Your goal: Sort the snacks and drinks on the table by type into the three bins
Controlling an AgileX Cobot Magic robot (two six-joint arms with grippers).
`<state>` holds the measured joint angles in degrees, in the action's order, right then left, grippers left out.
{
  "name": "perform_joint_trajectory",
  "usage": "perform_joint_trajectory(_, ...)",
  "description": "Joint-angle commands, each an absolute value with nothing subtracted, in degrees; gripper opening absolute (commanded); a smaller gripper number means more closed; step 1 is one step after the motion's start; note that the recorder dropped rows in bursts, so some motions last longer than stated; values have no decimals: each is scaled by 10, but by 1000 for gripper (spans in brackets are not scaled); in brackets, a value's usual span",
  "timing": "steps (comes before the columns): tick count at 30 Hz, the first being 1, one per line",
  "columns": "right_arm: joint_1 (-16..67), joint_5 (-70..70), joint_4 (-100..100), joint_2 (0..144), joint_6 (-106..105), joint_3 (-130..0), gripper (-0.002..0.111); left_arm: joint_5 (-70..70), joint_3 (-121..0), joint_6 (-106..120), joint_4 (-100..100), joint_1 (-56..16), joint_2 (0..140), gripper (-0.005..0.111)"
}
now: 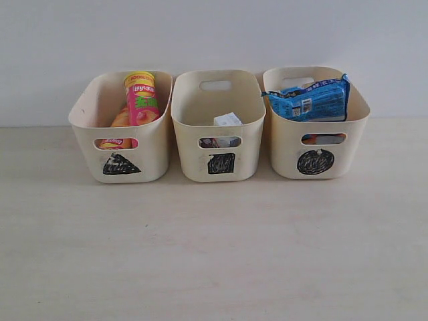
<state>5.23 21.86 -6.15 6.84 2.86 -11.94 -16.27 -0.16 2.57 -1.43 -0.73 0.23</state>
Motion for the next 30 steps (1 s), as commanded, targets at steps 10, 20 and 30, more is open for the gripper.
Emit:
perform_joint_trajectory(10,51,181,-44,0,22,-34,1,-161,0,22,-15,-6,0,4)
perform_joint_trajectory(20,51,153,-37,0,21,0,1,-161,0,22,-15,-6,0,4)
perform_joint_trajectory(30,51,182,-11,0,-8,0,1,-161,0,22,-15,-6,0,4)
